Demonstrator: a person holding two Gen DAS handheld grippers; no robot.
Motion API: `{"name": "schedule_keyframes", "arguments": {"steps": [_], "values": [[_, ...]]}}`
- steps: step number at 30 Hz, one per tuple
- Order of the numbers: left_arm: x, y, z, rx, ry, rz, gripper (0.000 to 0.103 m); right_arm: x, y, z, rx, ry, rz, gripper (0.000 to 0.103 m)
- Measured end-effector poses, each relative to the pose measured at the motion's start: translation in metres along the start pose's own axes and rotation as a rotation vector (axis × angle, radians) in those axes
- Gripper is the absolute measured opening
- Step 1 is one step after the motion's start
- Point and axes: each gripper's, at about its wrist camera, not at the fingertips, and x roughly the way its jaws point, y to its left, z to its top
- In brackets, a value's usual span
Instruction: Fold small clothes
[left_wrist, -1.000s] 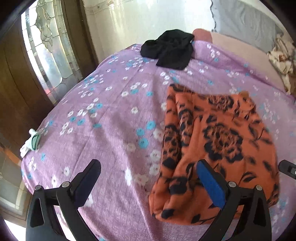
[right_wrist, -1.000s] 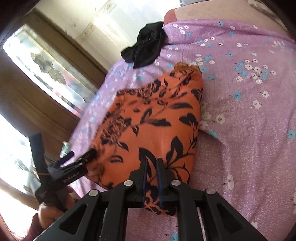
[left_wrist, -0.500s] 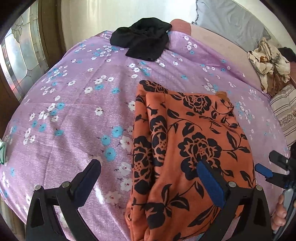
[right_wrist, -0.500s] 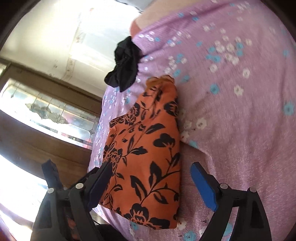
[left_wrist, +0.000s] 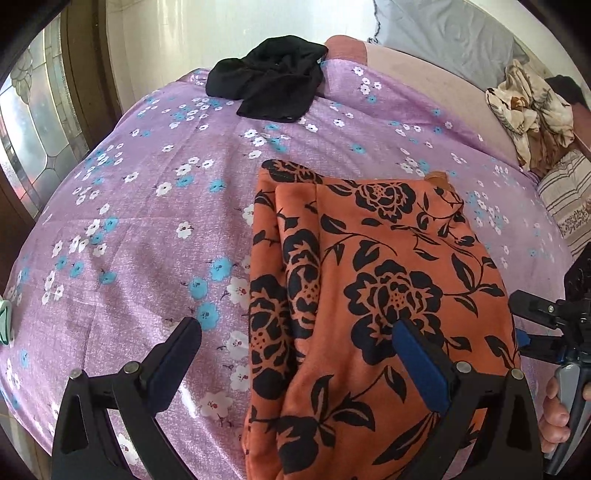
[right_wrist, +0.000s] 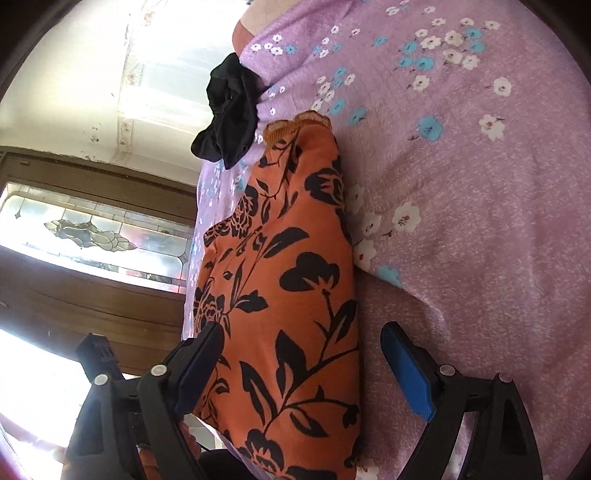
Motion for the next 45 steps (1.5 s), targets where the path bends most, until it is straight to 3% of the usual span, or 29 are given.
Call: {"name": "schedule_keyframes", "arguments": {"steps": [18,30,45], "values": [[0.014,-0.009,0.001,0.020,0.047,-0.042,0.103,0.026,0.017,0.005,-0.037,0.019,0.004,0.089],[0.023,-0.006,-0.001,-0.010,0.084,-0.081,0.103,0.037,0.023,0.003,-0.074,-0.001,-0.024,0.080],[0.031,-0.007,-0.002,-0.025,0.110,-0.091,0.103,0.039,0.024,0.003,-0.084,-0.003,-0.035,0.079]]}}
